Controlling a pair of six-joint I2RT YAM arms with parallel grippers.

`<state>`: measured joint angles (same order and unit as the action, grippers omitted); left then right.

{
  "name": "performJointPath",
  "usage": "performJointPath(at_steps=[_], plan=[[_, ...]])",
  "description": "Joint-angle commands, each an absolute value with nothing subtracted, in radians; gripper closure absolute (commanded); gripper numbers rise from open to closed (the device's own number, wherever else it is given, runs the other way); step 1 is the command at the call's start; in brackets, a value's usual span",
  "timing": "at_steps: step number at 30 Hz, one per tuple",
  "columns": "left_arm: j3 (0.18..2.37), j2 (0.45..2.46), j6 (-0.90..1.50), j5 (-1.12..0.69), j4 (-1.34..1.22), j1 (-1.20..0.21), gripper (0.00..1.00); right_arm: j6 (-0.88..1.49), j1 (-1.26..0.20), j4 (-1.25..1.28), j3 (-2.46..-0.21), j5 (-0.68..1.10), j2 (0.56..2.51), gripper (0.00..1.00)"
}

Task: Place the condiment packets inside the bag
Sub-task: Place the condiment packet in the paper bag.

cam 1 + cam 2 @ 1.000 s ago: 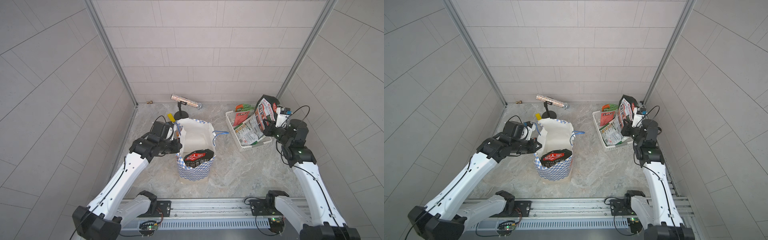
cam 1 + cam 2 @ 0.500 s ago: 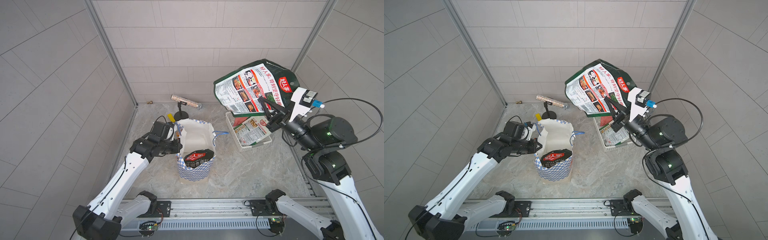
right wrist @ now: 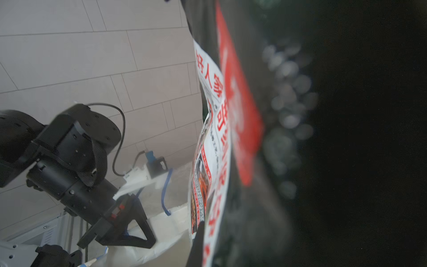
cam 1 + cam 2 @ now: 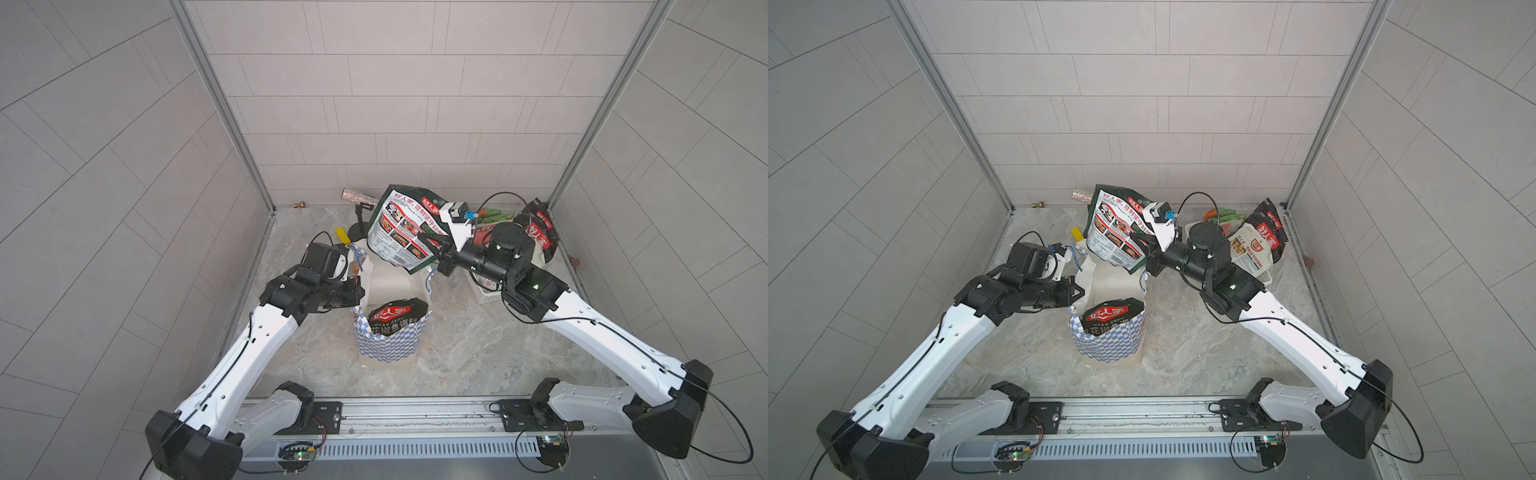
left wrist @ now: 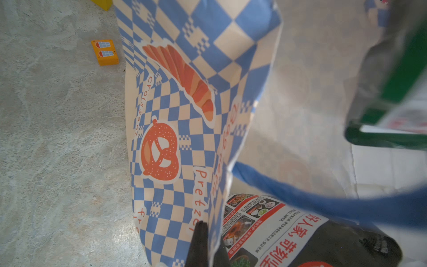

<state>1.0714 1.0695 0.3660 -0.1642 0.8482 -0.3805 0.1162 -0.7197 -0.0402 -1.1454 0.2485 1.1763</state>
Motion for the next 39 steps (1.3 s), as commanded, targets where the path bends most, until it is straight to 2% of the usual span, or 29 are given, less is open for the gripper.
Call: performJointPath(at_steps=[1,6,11,20,27,32,35,39], plan=[[1.054,1.071,0.345,-0.124,0.868,-0.379,1.0,0.023,-0.724,0.011,-1.109,0.273,1.065,1.0],[1.063,1.074,0.347,-0.132,0.867,-0.379,1.0,-0.147,-0.723,-0.128,-1.063,0.386,1.031,1.0],[1.063,1.071,0.35,-0.139,0.863,-0.378,1.0,-0.294,-0.723,-0.255,-1.112,0.507,1.05,1.0],[1.066,1.053,0.349,-0.175,0.841,-0.377,1.0,-0.344,-0.725,-0.374,-1.214,0.676,1.209,1.0],[1.064,1.06,0.346,-0.17,0.844,-0.379,1.0,-0.445,-0.73,-0.545,-1.226,0.716,1.259,1.0],[1.068,1.065,0.347,-0.17,0.844,-0.377,1.0,-0.482,-0.742,-0.556,-1.231,0.709,1.299,1.0],[1.064,1.065,0.347,-0.168,0.845,-0.378,1.0,-0.488,-0.75,-0.533,-1.221,0.702,1.322,0.82],[1.063,1.07,0.345,-0.164,0.847,-0.378,1.0,-0.481,-0.752,-0.51,-1.207,0.682,1.314,0.7]])
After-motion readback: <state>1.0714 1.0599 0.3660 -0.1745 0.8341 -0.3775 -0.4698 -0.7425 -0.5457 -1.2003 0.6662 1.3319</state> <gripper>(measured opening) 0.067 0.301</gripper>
